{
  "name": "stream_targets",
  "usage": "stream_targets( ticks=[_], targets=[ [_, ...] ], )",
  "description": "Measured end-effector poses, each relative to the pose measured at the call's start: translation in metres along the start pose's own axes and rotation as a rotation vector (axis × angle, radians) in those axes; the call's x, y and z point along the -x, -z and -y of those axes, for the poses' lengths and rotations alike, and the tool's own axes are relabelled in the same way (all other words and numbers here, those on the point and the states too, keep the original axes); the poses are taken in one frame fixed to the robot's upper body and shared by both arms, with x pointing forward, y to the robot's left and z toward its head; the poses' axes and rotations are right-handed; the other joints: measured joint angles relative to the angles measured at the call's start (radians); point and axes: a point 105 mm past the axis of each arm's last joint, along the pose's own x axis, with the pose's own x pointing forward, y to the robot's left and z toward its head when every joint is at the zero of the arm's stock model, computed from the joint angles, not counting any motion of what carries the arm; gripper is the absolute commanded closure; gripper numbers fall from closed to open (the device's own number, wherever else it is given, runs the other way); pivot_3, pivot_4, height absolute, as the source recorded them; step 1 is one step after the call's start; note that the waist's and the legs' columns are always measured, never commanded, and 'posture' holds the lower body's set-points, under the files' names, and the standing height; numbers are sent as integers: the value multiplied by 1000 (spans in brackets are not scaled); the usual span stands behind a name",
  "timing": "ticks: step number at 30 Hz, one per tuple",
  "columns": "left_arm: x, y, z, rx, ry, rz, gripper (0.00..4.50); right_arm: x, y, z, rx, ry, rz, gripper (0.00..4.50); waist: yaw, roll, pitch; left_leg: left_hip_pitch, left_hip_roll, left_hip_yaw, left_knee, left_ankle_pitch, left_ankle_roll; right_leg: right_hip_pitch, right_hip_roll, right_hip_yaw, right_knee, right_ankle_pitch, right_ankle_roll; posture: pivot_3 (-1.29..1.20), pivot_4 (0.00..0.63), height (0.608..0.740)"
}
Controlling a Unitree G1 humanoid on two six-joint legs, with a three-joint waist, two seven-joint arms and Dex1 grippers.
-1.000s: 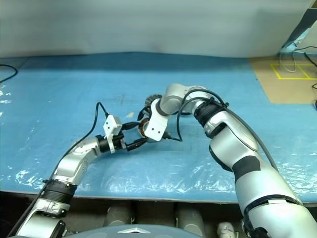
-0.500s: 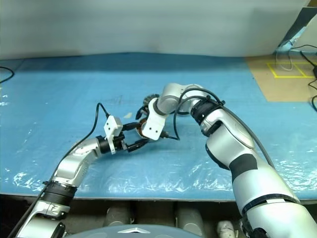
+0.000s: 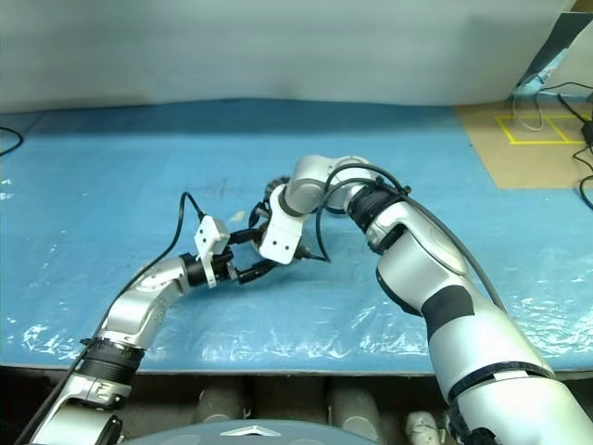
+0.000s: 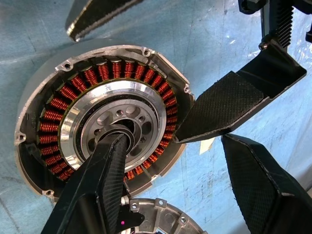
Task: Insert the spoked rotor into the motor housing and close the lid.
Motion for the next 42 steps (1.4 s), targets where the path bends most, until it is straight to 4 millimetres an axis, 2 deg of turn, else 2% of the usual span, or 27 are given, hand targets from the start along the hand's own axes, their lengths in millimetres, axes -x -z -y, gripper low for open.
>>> stream_targets(
  ticks=[19, 27, 33, 42],
  targets=[
    [0, 1, -2, -8, 10, 9, 0, 0, -1, 8, 14, -23, -1, 1283, 1, 2, 1, -4, 0, 0, -2, 0, 0, -2, 0, -1, -3, 0, 0, 0, 150, 740],
    [-4, 1, -3, -5, 12, 15, 0, 2, 1, 4, 8, -30, -9, 1283, 3, 2, 1, -4, 0, 0, -1, 0, 0, -2, -1, -1, -3, 0, 0, 0, 150, 740],
    [-1, 0, 4, -11, 16, 21, 0, 8, 5, -6, -14, -73, -6, 1283, 2, 2, 1, -4, 0, 0, -1, 0, 0, -2, -1, -1, -3, 0, 0, 0, 150, 740],
    [-3, 0, -2, -10, 16, 14, 0, 13, 3, -4, -20, -80, 11, 1283, 2, 2, 1, -4, 0, 0, -1, 0, 1, -2, -1, -1, -3, 0, 0, 0, 150, 740]
  ],
)
